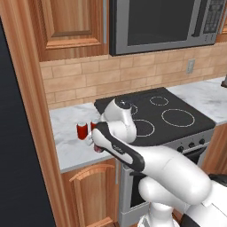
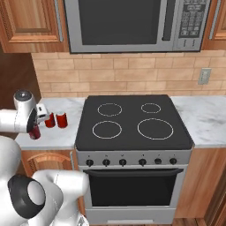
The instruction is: Four empty soda cans are scattered around the kitchen. Gather all the cans and cluster them next to the stove for recycling.
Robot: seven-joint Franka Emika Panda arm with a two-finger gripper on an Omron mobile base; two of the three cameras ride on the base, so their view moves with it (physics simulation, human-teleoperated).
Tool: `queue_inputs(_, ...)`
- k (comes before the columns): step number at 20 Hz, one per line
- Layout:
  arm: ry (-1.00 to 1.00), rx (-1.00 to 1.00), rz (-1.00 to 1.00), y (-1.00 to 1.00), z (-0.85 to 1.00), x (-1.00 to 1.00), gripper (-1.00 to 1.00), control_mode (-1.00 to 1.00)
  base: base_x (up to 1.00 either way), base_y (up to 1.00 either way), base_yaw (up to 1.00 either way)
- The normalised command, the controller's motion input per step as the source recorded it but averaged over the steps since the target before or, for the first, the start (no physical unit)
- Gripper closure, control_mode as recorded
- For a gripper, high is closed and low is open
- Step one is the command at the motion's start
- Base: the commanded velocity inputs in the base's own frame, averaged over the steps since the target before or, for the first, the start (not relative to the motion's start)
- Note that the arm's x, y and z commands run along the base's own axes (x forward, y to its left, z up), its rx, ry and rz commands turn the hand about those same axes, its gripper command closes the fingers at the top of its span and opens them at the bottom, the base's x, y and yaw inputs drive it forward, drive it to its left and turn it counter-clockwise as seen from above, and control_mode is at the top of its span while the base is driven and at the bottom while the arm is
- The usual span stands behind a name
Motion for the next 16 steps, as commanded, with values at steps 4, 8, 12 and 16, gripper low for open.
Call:
queue_inputs(4,0.0,0.0,0.0,0.15,-0.15,0.16,1.0,-1.0,0.0,0.0,0.0)
queue_inputs(8,0.0,0.0,0.0,0.1,-0.21,0.18,1.0,-1.0,0.0,0.0,0.0)
queue_inputs(12,0.0,0.0,0.0,0.1,-0.29,0.22,1.0,-1.0,0.0,0.0,0.0)
queue_inputs(16,0.0,0.0,0.0,0.16,-0.23,0.2,1.0,-1.0,0.0,0.0,0.0)
